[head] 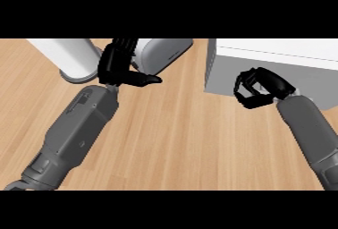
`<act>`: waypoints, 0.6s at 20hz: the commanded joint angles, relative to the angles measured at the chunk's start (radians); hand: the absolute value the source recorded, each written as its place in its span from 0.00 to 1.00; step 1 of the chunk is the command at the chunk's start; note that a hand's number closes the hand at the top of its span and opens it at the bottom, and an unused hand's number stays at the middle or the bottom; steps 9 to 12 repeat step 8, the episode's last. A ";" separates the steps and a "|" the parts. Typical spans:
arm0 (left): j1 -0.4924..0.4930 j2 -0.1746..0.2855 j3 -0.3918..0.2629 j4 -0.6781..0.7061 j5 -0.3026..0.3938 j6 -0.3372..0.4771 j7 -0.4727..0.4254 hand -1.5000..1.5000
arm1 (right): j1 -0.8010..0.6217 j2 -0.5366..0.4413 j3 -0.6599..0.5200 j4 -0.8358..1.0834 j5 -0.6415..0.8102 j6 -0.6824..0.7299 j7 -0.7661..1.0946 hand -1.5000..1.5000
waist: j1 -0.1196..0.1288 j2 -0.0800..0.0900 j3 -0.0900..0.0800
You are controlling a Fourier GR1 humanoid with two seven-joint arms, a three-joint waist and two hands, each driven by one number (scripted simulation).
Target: Pick up the cup, place it into the drawer and close the drawer
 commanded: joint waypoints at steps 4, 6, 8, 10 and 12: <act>0.021 0.016 0.007 -0.018 0.011 -0.026 0.002 0.00 | -0.177 -0.119 -0.106 0.016 -0.020 -0.088 0.098 1.00 | 0.046 0.022 -0.010; 0.032 0.005 -0.002 -0.026 0.011 -0.033 0.005 0.00 | -0.161 -0.129 -0.108 0.007 -0.029 -0.063 0.092 1.00 | 0.047 0.022 -0.009; 0.040 0.007 -0.004 -0.028 0.011 -0.045 0.003 0.00 | -0.153 -0.133 -0.112 -0.007 -0.038 -0.056 0.091 1.00 | 0.049 0.026 -0.009; 0.040 0.007 -0.004 -0.028 0.011 -0.045 0.003 0.00 | -0.153 -0.133 -0.112 -0.007 -0.038 -0.056 0.091 1.00 | 0.049 0.026 -0.009; 0.040 0.007 -0.004 -0.028 0.011 -0.045 0.003 0.00 | -0.153 -0.133 -0.112 -0.007 -0.038 -0.056 0.091 1.00 | 0.049 0.026 -0.009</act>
